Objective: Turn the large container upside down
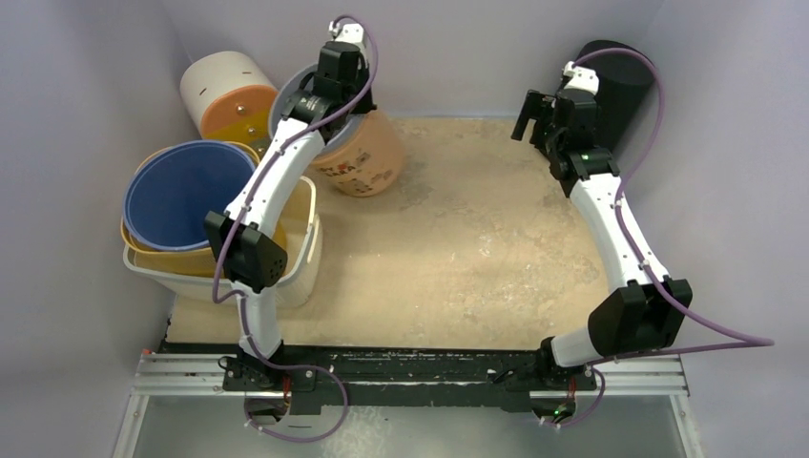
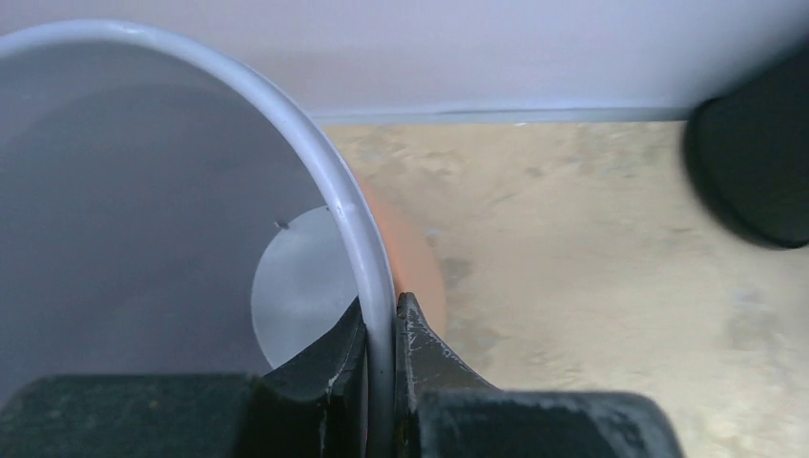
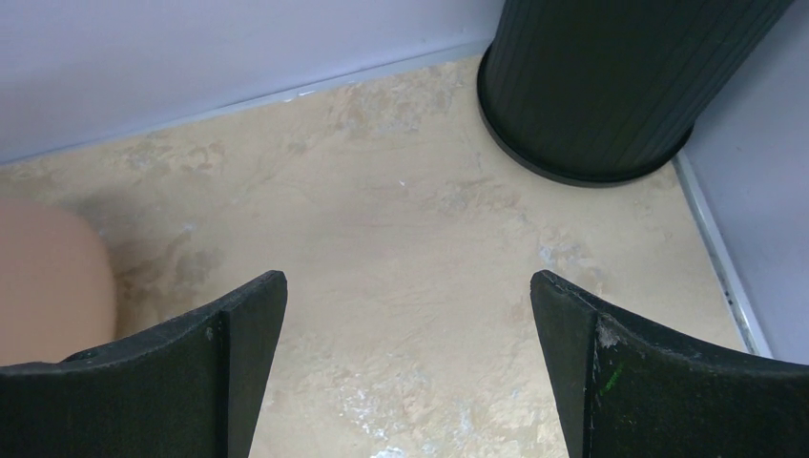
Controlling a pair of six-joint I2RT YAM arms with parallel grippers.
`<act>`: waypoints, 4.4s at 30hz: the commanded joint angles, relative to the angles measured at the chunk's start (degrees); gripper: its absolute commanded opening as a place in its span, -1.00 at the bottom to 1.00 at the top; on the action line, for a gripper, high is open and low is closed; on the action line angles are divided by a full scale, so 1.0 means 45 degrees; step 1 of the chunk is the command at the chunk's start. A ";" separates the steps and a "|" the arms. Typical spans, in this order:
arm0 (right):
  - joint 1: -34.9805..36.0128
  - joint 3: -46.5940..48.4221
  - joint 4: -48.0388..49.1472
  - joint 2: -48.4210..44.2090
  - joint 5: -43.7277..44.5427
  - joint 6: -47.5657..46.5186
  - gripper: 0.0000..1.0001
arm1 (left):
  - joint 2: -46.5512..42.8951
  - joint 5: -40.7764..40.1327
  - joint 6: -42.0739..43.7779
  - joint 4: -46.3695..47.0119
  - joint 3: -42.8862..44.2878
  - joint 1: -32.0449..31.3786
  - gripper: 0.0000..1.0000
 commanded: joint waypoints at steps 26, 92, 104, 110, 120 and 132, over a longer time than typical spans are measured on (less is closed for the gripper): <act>0.0270 0.1704 0.0307 0.0789 -0.3362 -0.0242 1.00 | -0.1809 -0.3456 0.2285 0.1315 0.2199 -0.2506 -1.00; -0.3324 0.9711 -0.0196 0.3274 -0.3246 -0.1110 1.00 | -0.2630 0.1725 -1.8678 2.5258 -1.4406 -0.6181 -1.00; -0.3344 0.9089 -0.0102 0.3062 -0.3457 -0.1100 1.00 | 0.2214 0.0475 -2.2057 3.0493 -1.5741 -0.6327 -1.00; -0.3346 0.8923 -0.0062 0.2935 -0.3418 -0.1238 1.00 | 0.2687 0.1365 -2.2340 3.0456 -1.7243 -0.5557 -1.00; -0.3344 0.8840 -0.0051 0.3209 -0.3586 -0.1207 1.00 | 0.3295 0.4074 -2.2029 2.8763 -1.7789 -0.4014 -0.64; -0.3344 0.8882 -0.0122 0.3555 -0.3606 -0.1187 1.00 | 0.1640 0.7785 -1.6354 1.8444 -1.5628 -0.2743 -0.01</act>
